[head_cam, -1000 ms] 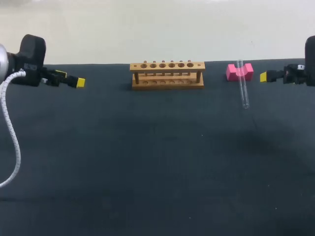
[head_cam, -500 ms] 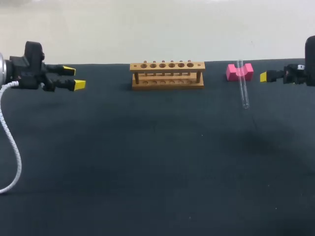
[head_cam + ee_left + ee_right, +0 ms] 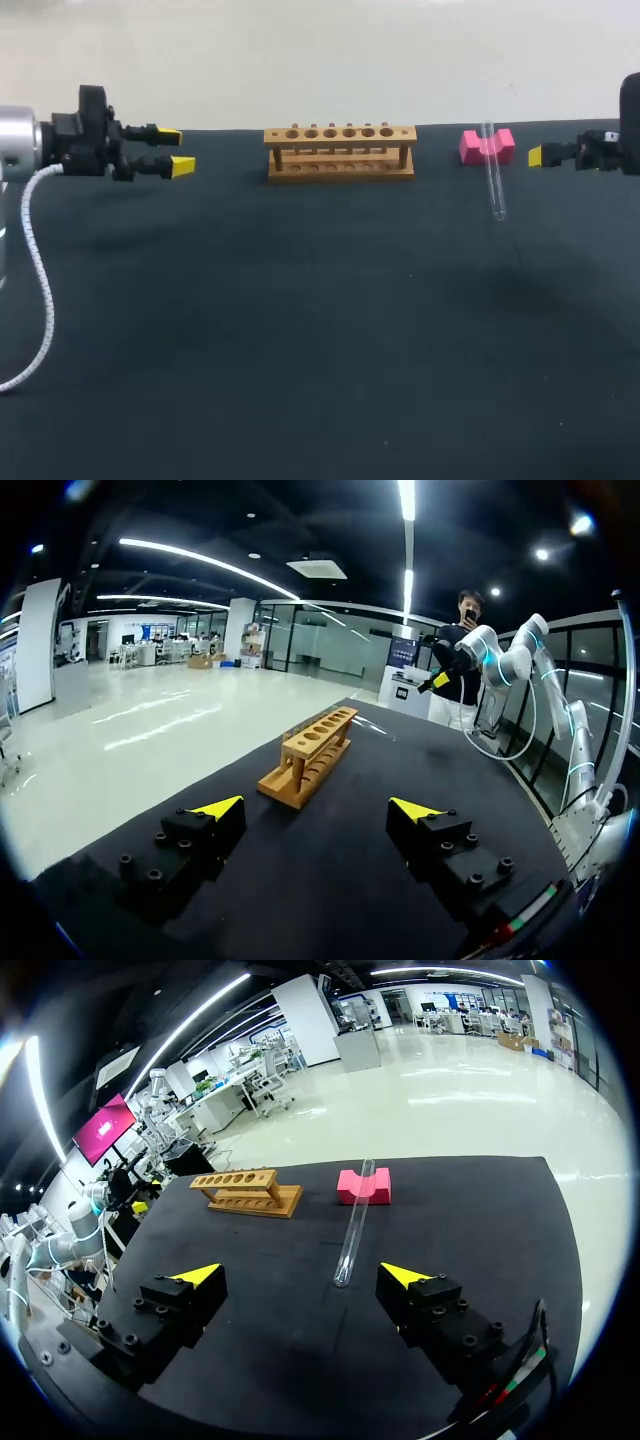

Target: Grasp the test tube, adjust it, and insert it.

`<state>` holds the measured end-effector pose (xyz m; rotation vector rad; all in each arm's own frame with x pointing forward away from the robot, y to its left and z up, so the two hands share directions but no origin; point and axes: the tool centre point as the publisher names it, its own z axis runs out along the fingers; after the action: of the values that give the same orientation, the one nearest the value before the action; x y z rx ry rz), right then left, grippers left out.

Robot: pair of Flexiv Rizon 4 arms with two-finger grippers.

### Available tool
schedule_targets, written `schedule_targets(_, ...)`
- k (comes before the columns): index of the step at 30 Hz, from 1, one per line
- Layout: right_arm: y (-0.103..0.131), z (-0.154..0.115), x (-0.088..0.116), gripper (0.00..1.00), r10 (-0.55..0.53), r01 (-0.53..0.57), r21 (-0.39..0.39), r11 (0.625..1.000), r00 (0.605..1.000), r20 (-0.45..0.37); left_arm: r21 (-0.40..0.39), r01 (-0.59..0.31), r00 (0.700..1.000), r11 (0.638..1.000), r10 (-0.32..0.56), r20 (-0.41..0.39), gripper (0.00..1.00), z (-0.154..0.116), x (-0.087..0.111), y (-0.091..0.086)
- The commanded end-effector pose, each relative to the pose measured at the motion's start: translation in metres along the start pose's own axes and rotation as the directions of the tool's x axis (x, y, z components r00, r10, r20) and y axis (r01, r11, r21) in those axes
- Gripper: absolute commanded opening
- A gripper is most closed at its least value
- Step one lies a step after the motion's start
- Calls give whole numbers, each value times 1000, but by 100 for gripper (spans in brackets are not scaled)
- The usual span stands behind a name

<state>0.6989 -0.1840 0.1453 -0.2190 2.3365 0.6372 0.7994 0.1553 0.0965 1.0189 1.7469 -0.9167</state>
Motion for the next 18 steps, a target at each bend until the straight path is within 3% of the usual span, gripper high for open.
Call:
schedule_targets(1,2,-1,0,100,0,0,9,1000,1000,0,36,1,1000,999,-1,2,100,15,-1,10)
schedule_targets(9,2,-1,0,100,0,0,9,1000,1000,0,53,-13,1000,999,13,11,100,25,-4,9)
schedule_targets(10,2,-1,0,100,0,0,9,1000,1000,0,62,18,1000,998,-19,11,100,26,-4,9)
schedule_targets(15,2,-1,0,100,0,0,9,1000,1000,0,42,-58,998,997,57,7,100,29,-1,7)
schedule_targets(18,2,-1,0,100,0,0,9,1000,1000,0,42,-58,998,997,57,7,100,29,-1,7)
